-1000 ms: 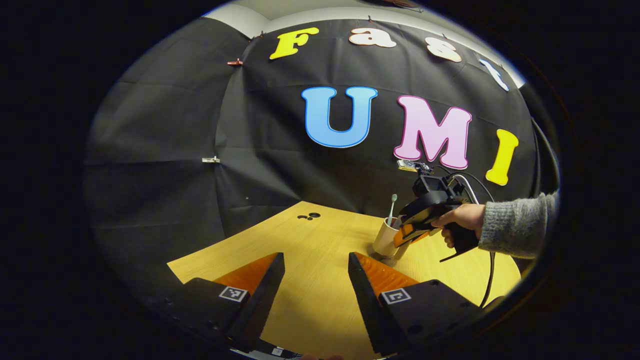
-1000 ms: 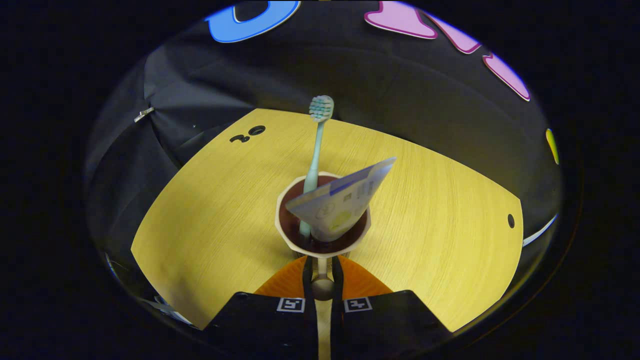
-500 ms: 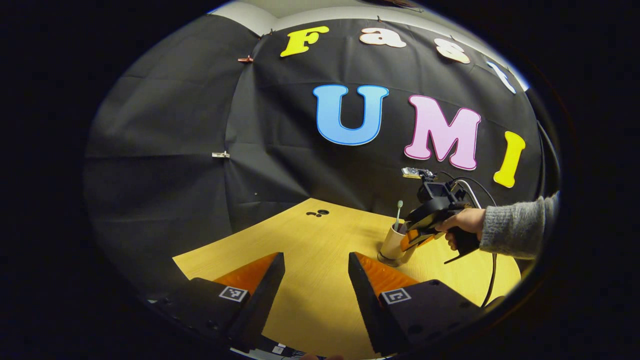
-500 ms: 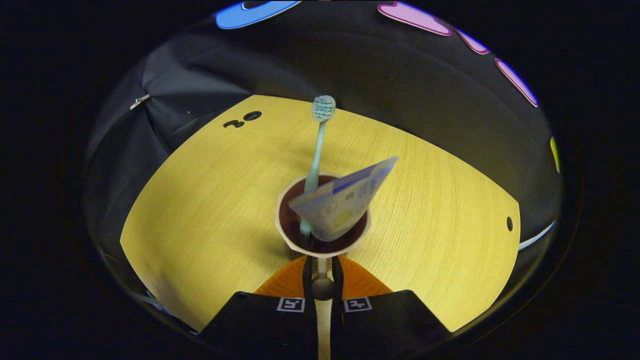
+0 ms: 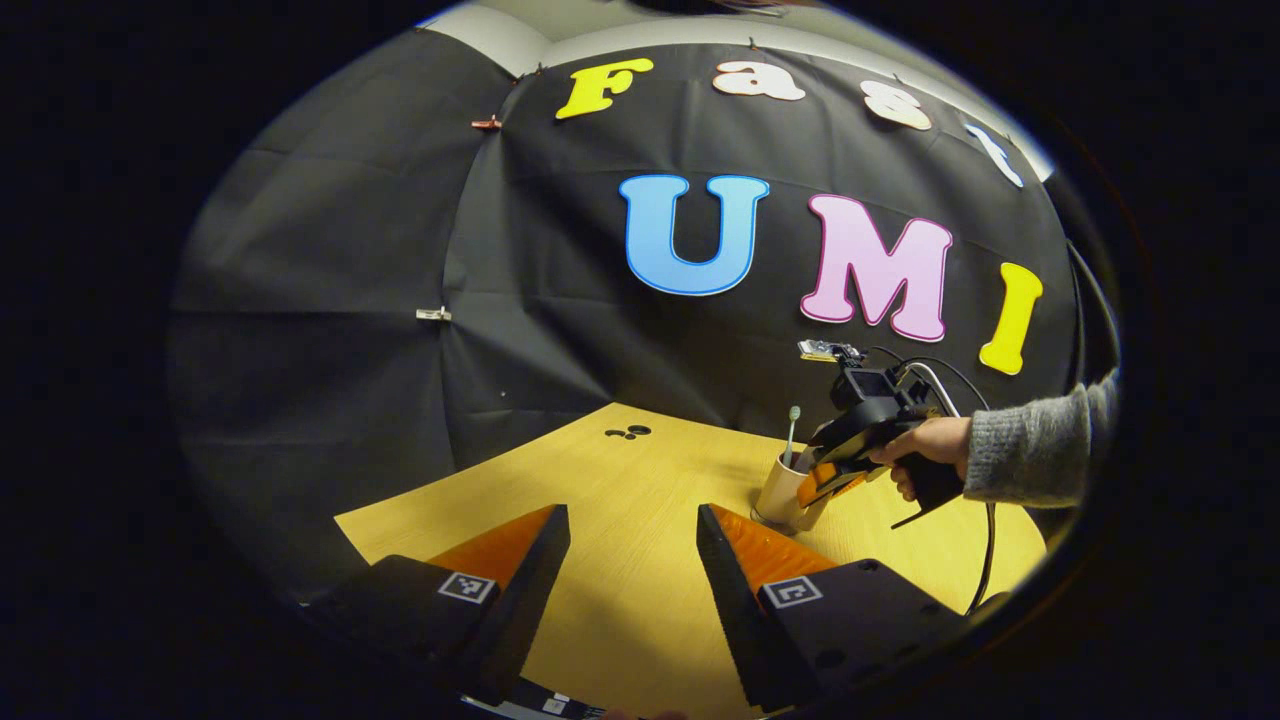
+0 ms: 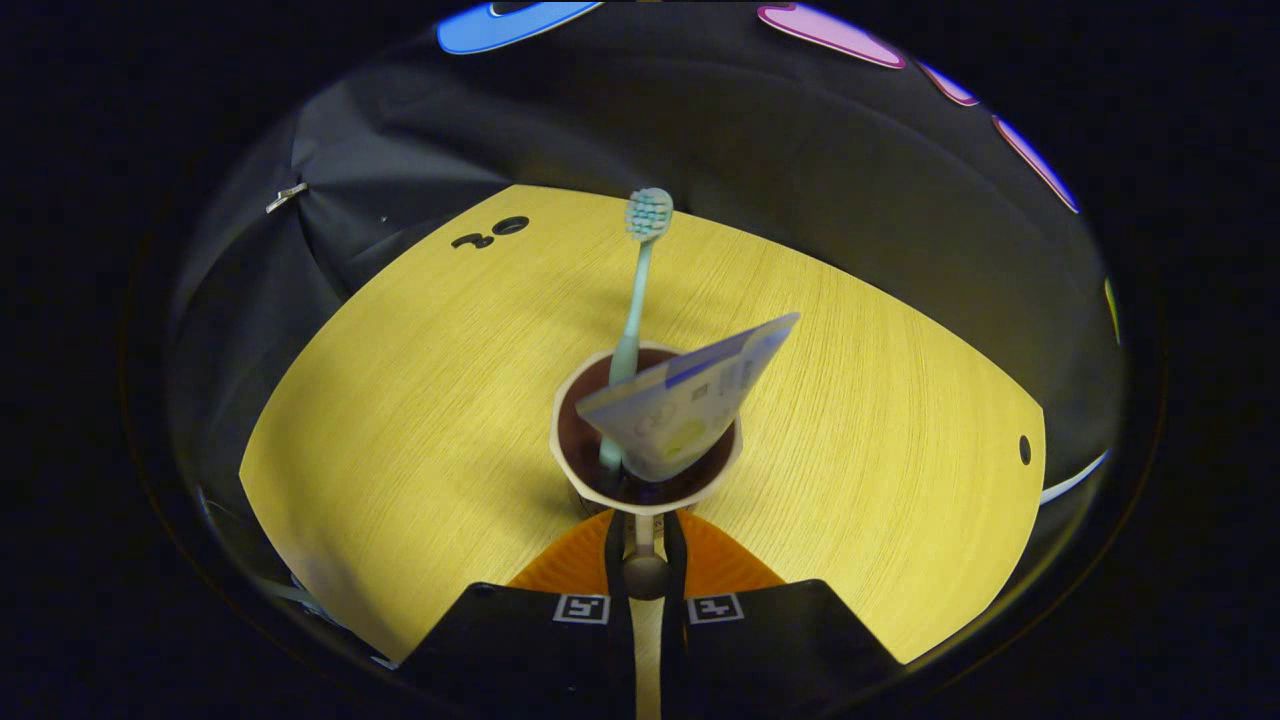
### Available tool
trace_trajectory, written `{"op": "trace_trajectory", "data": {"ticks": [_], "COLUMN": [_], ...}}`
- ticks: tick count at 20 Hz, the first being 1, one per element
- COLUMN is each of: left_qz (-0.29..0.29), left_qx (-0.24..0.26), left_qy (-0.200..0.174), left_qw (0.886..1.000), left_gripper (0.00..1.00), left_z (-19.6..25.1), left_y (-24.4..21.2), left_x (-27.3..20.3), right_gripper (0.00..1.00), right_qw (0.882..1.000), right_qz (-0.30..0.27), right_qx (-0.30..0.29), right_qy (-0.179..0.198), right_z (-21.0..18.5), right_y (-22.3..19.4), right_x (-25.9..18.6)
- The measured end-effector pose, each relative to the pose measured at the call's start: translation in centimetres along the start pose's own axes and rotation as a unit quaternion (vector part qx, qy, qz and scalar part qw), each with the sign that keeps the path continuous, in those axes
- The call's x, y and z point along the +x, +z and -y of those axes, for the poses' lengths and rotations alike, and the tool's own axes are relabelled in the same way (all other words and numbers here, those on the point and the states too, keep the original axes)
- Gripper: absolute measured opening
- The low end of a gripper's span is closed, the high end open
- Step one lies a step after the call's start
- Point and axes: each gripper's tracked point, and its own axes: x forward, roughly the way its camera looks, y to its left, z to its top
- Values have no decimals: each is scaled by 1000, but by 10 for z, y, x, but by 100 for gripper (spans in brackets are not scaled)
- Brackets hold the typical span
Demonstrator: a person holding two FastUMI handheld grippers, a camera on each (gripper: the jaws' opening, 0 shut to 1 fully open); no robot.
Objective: Put the toothbrush and toothpaste on the desktop into the cup, then pick up the cup and place it on the coaster on the desktop.
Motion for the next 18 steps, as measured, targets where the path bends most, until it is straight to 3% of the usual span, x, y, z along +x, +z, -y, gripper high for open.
{"op": "trace_trajectory", "data": {"ticks": [4, 9, 11, 18], "left_qz": [15, 18, 14, -8], "left_qx": [2, -13, -20, -7], "left_qy": [-23, -40, -36, -21], "left_qw": [1000, 999, 999, 1000], "left_gripper": [82, 82, 82, 82], "left_z": [4, 6, 0, -19], "left_y": [-20, -41, -43, -28], "left_x": [2, 0, -3, -20], "right_gripper": [16, 28, 37, 42], "right_qw": [1000, 1000, 999, 997], "right_qz": [3, -3, -4, 57], "right_qx": [-7, -10, -9, 6], "right_qy": [-6, -26, -31, -49], "right_z": [-4, 6, 2, 8], "right_y": [-1, -16, -23, -1], "right_x": [2, 1, 4, -26]}}
